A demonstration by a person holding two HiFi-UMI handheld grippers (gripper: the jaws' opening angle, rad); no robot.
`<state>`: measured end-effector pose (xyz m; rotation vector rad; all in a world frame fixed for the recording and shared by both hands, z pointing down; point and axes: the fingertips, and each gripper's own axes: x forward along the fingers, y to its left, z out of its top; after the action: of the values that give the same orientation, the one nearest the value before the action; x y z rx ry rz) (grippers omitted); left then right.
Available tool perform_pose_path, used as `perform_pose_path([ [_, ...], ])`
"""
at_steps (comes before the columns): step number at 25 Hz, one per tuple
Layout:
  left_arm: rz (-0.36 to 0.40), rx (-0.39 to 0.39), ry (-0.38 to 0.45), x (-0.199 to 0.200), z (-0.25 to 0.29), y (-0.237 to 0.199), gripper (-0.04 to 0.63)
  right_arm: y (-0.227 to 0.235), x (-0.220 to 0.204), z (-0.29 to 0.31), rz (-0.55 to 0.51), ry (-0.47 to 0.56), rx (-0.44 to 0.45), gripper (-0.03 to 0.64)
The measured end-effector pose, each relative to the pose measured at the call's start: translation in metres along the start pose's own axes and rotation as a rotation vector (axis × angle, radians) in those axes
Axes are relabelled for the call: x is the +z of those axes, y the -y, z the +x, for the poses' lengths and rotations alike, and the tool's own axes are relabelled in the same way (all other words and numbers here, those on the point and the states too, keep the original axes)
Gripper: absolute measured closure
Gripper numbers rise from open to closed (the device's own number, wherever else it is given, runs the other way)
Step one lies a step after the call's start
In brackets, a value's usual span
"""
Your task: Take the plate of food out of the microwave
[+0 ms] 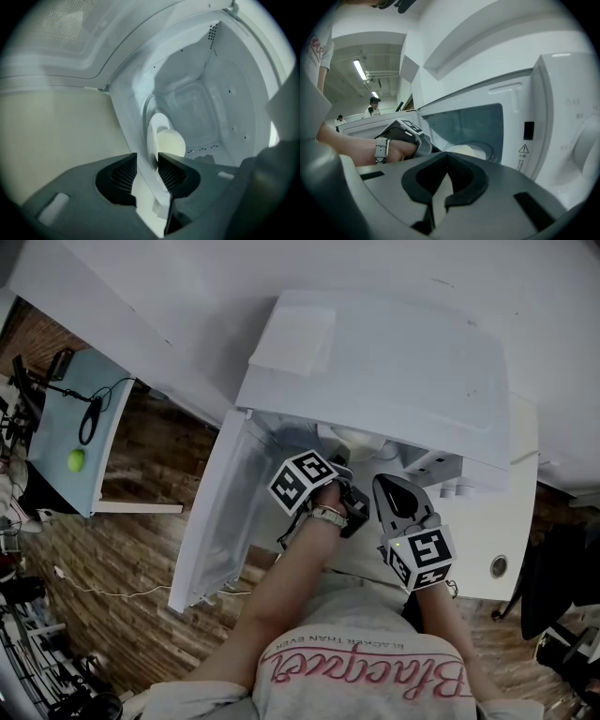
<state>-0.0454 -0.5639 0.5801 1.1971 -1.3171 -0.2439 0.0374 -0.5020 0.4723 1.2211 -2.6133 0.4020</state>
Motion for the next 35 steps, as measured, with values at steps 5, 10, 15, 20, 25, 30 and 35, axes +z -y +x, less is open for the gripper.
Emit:
perform_pose_path([
  [5,-0.045,-0.046,-0.004,0.001,0.000,0.004,0.502,0.000,0.001,-0.005,-0.004,0.002,-0.012,0.606],
  [10,-0.103,-0.088,0.002,0.004,-0.002,0.006,0.541,0.004,-0.001,-0.010,-0.001,0.003,-0.030,0.606],
  [15,-0.143,-0.154,0.003,0.004,-0.004,0.006,0.551,0.001,0.000,-0.013,-0.009,0.005,-0.032,0.606],
  [20,-0.155,-0.190,-0.003,0.005,-0.010,0.008,0.566,-0.003,-0.001,-0.015,-0.017,0.006,-0.030,0.606],
  [25,-0.163,-0.262,0.005,0.005,-0.016,0.015,0.576,-0.007,0.000,-0.018,-0.028,0.010,-0.029,0.606],
  [30,-0.179,-0.305,-0.006,0.002,-0.022,0.019,0.577,-0.013,0.002,-0.022,-0.039,0.011,-0.028,0.606],
  [35,-0.187,-0.338,-0.010,-0.004,-0.026,0.019,0.577,-0.019,0.001,-0.028,-0.052,0.017,-0.024,0.606],
])
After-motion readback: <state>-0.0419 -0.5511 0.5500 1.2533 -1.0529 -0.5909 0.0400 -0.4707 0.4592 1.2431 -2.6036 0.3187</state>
